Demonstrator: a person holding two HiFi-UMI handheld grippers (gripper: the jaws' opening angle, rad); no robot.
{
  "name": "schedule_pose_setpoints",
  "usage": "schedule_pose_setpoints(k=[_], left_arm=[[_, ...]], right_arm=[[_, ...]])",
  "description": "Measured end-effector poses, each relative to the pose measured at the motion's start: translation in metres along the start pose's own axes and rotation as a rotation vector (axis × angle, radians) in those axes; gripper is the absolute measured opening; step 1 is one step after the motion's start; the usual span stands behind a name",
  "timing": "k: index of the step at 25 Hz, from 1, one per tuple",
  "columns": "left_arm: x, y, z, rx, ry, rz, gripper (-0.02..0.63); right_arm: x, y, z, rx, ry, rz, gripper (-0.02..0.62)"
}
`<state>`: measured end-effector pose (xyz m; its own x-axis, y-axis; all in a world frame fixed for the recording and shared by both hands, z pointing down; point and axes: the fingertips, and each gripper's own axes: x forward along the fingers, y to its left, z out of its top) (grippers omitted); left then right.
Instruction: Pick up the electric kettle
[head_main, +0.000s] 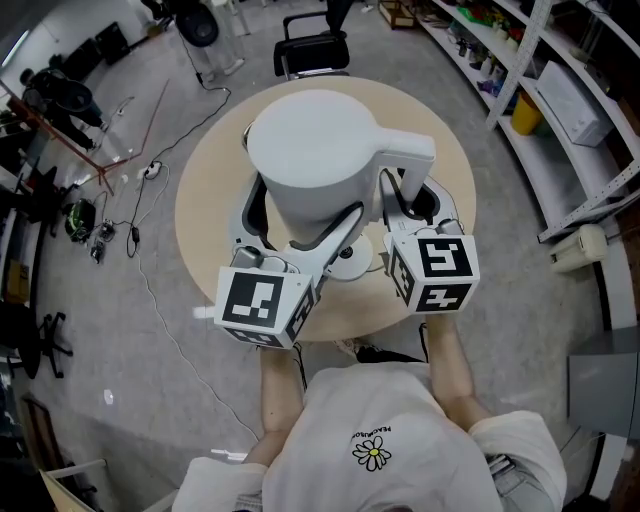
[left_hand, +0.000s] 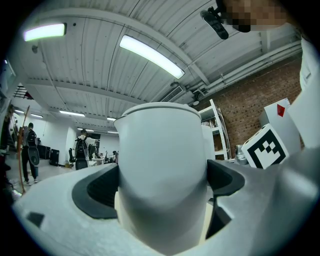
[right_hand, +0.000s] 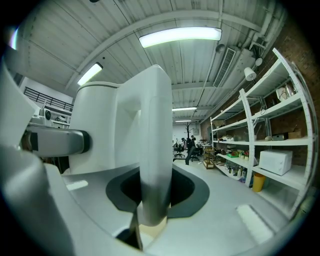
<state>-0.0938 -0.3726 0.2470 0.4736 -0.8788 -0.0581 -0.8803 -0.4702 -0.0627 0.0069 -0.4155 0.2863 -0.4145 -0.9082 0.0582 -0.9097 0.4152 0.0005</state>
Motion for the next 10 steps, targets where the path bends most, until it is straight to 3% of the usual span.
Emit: schedule_pose_setpoints(k=[10], left_arm=[[-0.004, 0.0063, -0.0024, 0.003, 0.0, 0.008, 0.557]], right_arm=[[0.004, 0.007, -0.0023, -0.001, 0.001, 0.009, 0.092]])
